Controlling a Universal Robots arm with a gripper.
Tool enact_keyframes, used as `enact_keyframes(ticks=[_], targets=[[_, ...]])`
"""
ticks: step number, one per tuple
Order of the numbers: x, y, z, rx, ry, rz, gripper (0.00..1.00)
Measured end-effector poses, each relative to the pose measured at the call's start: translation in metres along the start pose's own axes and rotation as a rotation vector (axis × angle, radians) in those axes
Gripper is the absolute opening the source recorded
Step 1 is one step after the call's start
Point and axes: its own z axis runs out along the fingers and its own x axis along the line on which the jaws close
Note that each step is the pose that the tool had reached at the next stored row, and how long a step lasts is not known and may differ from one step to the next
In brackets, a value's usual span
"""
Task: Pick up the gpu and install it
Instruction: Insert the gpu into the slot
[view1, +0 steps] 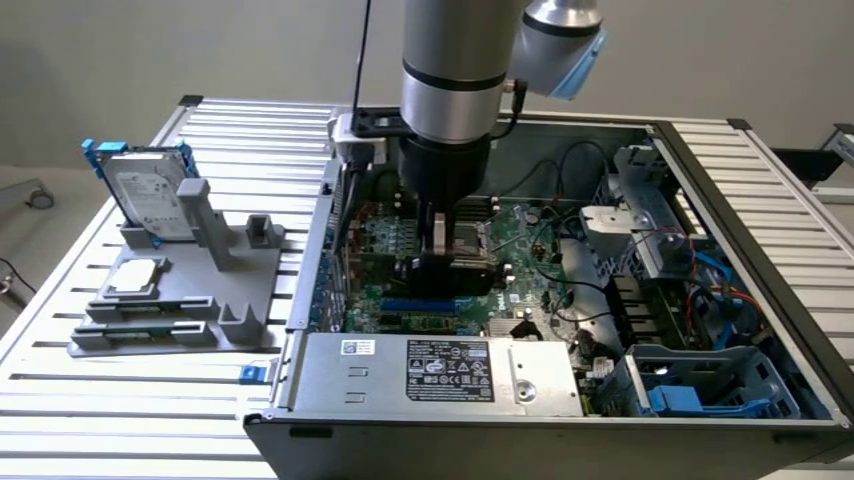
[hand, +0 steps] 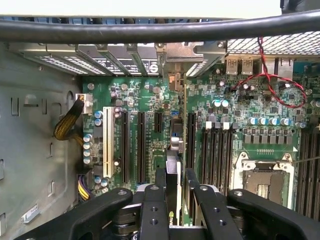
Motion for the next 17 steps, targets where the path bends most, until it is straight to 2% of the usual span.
enact_keyframes(ticks=[11,17], targets=[[0.0020,0.0014,0.0047,-0.0009,-0.0001,0.000,0.26],[0.0027,0.0016,0.0055,-0.0038,-0.0004,0.000,0.26]])
